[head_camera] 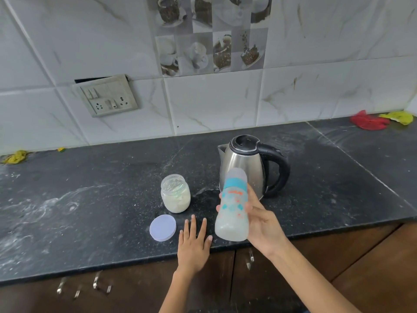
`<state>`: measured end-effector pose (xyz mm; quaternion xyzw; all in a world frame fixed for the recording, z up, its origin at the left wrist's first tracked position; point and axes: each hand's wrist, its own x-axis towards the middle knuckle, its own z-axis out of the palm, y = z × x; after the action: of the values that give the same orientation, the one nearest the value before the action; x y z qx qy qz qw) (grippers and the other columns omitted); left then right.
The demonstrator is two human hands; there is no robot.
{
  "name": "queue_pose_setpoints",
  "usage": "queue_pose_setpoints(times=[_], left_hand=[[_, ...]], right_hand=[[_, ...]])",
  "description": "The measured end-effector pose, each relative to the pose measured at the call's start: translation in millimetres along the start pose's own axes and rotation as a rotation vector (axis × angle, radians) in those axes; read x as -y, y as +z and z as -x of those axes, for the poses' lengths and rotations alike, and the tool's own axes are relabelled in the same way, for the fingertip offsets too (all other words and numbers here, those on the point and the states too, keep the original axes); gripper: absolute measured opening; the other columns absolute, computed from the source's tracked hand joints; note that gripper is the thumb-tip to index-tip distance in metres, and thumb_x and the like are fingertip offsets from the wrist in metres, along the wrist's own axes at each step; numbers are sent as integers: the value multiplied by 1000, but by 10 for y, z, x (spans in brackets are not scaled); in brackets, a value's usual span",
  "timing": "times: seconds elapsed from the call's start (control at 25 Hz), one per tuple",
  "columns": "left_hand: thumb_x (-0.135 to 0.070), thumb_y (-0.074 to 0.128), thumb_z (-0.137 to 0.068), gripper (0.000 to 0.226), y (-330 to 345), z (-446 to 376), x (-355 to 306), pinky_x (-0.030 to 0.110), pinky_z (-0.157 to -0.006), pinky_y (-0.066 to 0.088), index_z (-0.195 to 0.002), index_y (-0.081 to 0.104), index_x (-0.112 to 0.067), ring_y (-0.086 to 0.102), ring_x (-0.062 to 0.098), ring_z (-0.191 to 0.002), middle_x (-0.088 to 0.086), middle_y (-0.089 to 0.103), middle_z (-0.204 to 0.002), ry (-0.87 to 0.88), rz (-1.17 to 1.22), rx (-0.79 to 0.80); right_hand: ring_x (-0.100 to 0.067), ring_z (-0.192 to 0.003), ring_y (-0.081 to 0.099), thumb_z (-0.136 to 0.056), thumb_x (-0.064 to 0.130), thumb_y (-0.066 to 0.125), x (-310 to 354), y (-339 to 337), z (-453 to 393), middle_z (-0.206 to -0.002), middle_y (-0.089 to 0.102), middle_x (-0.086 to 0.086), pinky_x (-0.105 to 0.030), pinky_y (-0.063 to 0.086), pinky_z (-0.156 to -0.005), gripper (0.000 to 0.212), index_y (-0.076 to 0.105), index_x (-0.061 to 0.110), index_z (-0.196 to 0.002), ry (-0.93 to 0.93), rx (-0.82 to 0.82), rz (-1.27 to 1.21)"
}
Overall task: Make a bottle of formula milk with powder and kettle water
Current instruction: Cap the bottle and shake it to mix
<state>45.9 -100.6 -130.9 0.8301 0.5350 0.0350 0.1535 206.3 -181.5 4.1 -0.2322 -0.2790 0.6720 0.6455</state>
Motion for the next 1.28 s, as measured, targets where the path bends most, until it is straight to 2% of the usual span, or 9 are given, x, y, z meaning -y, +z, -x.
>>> queue_pose_setpoints(times=[0.2,0.32,0.56,0.72,0.8,0.96,1.04,1.2,1.28], left_hand=[[-56,6,-94,61,-2,-10,7,42,-118,-3,-149,-4,-30,-15,27,-146,6,-14,-159,-19,-45,38],[-46,18,-100,56,3,-7,20,41,-118,-3,-149,-3,-30,-15,27,-146,6,-14,-159,-10,-30,33],[-62,-16,-71,85,22,-7,3,41,-118,-1,-149,-2,-31,-13,27,-146,5,-12,-159,-19,-30,32],[-54,9,-96,59,21,-9,16,41,-118,-1,-149,-2,-30,-13,27,-146,6,-12,-159,-23,-44,38],[-54,8,-95,60,22,-15,18,42,-118,-1,-149,-2,-30,-12,27,-146,6,-11,-159,-22,-42,29],[-70,-24,-69,91,34,-8,17,42,-118,-1,-149,-3,-31,-13,27,-146,6,-12,-159,-9,-30,22],[-73,-32,-59,104,36,-18,27,41,-118,-1,-149,-2,-30,-13,27,-146,6,-12,-159,-15,-15,20],[-64,-23,-63,96,12,0,13,42,-118,-1,-149,-1,-28,-12,27,-146,6,-13,-159,-6,-21,23],[-73,-37,-56,109,37,-17,26,42,-118,-1,-149,-1,-30,-12,28,-146,4,-16,-157,-13,-9,8]], right_hand=[[-42,-114,61,-81,11,75,41,-50,-48,-129,60,-24,-49,55,-88,73,33,9,-141,89,105,-319],[-42,-105,65,-71,9,83,84,-22,-18,-120,65,-25,-48,58,-80,61,59,0,-126,83,93,-315],[-18,-78,64,-49,24,94,107,-15,-119,-95,61,-9,-33,58,-66,95,47,6,-130,197,-70,-206],[-32,-101,70,-77,22,70,125,-44,-39,-102,74,-14,-47,53,-89,47,56,12,-120,242,-281,8],[-35,-109,66,-83,18,65,169,-53,18,-110,70,-16,-48,54,-88,52,48,13,-132,265,-252,115],[-24,-114,62,-78,14,69,278,-58,-17,-128,58,-4,-47,60,-73,97,11,50,-146,18,-342,432],[-24,-113,61,-78,9,70,205,-30,-20,-124,57,-2,-50,60,-69,97,13,53,-143,-97,-386,412],[-24,-108,65,-64,11,80,41,60,67,-124,57,-6,-48,60,-68,99,24,53,-134,18,-287,555],[-25,-110,62,-70,4,77,143,-16,-41,-124,54,-6,-50,60,-67,94,24,46,-136,-115,-413,433]])
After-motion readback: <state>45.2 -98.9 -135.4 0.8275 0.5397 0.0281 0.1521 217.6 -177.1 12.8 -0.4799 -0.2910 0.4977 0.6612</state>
